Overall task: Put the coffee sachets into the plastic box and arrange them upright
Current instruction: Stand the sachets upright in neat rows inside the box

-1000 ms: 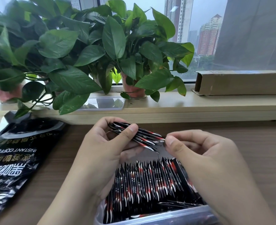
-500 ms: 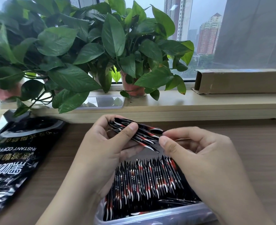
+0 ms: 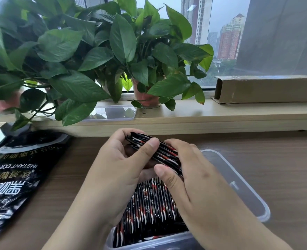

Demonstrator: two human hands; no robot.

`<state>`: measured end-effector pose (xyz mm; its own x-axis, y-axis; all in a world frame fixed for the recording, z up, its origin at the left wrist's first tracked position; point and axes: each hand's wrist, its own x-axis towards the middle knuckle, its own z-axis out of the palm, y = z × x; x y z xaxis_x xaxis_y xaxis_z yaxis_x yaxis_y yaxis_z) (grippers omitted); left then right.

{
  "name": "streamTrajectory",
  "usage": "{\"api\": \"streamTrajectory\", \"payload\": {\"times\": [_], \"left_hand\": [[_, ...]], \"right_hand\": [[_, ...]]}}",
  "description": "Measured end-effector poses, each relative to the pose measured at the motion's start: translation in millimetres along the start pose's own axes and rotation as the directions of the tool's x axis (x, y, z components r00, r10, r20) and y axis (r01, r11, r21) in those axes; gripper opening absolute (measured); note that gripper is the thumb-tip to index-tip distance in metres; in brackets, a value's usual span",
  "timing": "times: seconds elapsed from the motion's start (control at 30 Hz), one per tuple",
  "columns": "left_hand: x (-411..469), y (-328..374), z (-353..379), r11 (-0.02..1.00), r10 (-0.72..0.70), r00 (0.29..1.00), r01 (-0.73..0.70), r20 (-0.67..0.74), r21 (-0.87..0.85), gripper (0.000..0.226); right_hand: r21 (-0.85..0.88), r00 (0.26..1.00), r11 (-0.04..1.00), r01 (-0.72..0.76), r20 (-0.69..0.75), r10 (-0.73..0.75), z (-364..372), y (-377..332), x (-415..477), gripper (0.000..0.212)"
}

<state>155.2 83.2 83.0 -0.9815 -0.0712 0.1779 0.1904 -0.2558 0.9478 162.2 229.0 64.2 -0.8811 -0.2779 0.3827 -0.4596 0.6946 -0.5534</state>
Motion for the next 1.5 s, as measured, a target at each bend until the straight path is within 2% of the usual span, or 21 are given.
{"api": "streamTrajectory", "payload": {"times": [0.17,0.27,0.43,0.53,0.67,0.77,0.83,0.93,1.07,1.13,1.23,1.3,1.4,1.5], "left_hand": [[-1,-2,6,0.998,0.026,0.999,-0.024,-0.033,0.05,0.026],[-1,3,5,0.998,-0.068,0.998,0.069,-0.006,0.016,0.031],[0,10,2,0.985,-0.169,0.985,0.168,0.021,0.027,0.035],[0,6,1,0.986,-0.165,0.986,0.164,0.033,0.034,0.033],[2,1,0,0.98,-0.157,0.987,0.153,0.025,0.124,0.032],[3,1,0,0.978,-0.173,0.985,0.171,0.007,0.116,0.033],[3,3,0,0.977,-0.181,0.983,0.178,0.015,0.12,0.046],[2,6,-2,0.977,-0.12,0.992,0.123,-0.029,0.173,0.052],[5,1,-5,0.982,-0.048,0.995,0.063,-0.088,0.181,0.033],[4,1,-5,0.984,-0.042,0.997,0.054,-0.07,0.173,0.023],[2,0,-4,0.983,-0.058,0.998,0.055,0.01,0.175,0.027],[0,1,-2,0.97,-0.085,0.994,0.067,0.068,0.235,0.031],[0,1,-5,0.949,-0.063,0.995,0.035,0.082,0.314,0.031],[1,1,-8,0.933,-0.037,0.996,0.004,0.085,0.36,0.028]], "right_hand": [[-0.033,0.989,0.992,0.122,-0.078,-0.124,2,5,5,0.059],[-0.085,0.974,0.979,0.183,-0.117,-0.192,-5,11,7,0.046],[-0.102,0.966,0.963,0.249,-0.043,-0.254,-12,15,7,0.037],[-0.123,0.97,0.962,0.243,0.041,-0.239,-15,15,6,0.035],[-0.098,0.975,0.977,0.192,0.134,-0.178,-21,12,0,0.029],[-0.108,0.983,0.98,0.165,0.104,-0.154,-22,8,0,0.025],[-0.113,0.981,0.975,0.191,0.065,-0.184,-22,9,0,0.019],[-0.111,0.976,0.971,0.211,0.068,-0.205,-23,6,1,0.02],[-0.08,0.985,0.985,0.15,0.095,-0.142,-25,1,0,0.029],[-0.08,0.988,0.988,0.131,0.096,-0.123,-26,-1,1,0.031],[-0.085,0.989,0.989,0.121,0.097,-0.113,-27,0,3,0.031],[-0.089,0.986,0.984,0.156,0.079,-0.149,-26,3,4,0.03],[-0.106,0.98,0.975,0.194,0.056,-0.189,-21,9,4,0.023],[-0.2,0.96,0.941,0.275,0.0,-0.28,-19,15,7,0.033]]}}
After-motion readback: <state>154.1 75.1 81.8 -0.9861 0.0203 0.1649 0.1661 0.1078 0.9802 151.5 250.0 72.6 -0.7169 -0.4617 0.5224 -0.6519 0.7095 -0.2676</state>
